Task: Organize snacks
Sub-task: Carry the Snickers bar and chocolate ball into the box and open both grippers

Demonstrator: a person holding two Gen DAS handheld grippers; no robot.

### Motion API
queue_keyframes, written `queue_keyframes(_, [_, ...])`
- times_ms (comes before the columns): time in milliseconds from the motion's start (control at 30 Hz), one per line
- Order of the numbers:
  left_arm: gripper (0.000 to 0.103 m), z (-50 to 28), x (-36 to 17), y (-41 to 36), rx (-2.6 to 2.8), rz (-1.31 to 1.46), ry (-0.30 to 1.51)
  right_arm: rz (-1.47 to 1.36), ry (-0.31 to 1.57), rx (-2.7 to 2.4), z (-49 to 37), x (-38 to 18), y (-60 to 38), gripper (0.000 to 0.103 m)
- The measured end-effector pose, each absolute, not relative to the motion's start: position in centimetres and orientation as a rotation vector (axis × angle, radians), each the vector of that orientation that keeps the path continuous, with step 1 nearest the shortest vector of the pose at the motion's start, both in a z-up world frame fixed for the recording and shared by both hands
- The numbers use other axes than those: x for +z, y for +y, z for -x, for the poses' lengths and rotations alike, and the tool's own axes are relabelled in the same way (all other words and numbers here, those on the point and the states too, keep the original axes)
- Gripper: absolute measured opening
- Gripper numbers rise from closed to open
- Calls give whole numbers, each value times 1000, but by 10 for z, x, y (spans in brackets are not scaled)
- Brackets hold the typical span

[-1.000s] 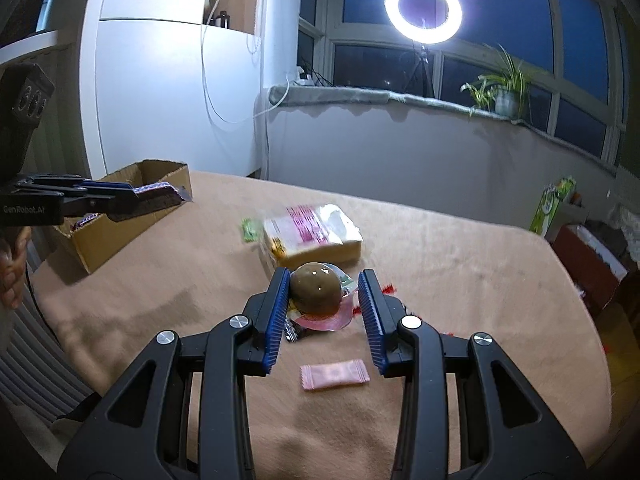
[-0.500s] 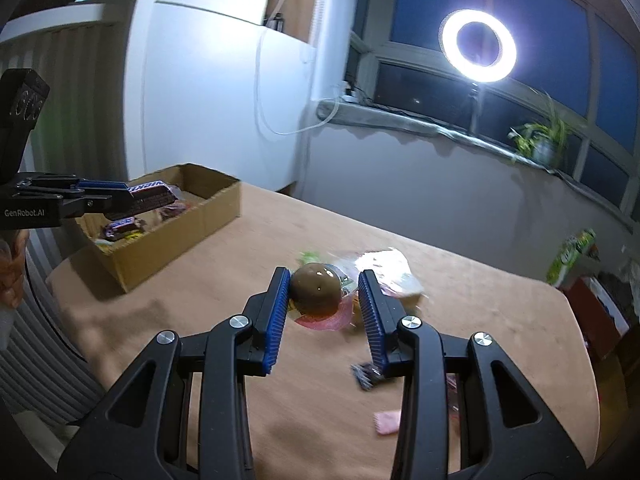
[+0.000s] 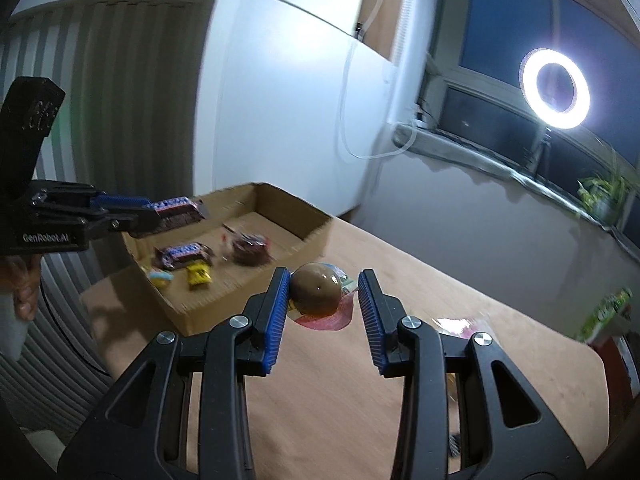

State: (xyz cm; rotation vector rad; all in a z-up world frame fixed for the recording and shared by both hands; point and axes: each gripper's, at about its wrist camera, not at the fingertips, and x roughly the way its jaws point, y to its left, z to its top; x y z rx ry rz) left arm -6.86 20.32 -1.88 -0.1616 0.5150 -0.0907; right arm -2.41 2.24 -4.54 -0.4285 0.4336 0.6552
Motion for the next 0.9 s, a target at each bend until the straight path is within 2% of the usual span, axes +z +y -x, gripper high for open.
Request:
queue_keyframes(600, [26,44,-42,233,-59,179,574,458,413,826,-4,-61,123,38])
queue_keyframes(667, [32,41,-47,233,-41,164,593,462,429,835,-10,-66,130,40])
queue_keyframes(700, [38,40,-50,234,-25,157,602,469,437,837,-12,-69,133,45])
queue_keyframes(767, [59,40,-52,237,-7,155,602,463,431,832,-14,-71,133,55])
queue_keyframes(900, [63,46,-48,240,-2,160,584,449,440,813,-15,-73,126,55])
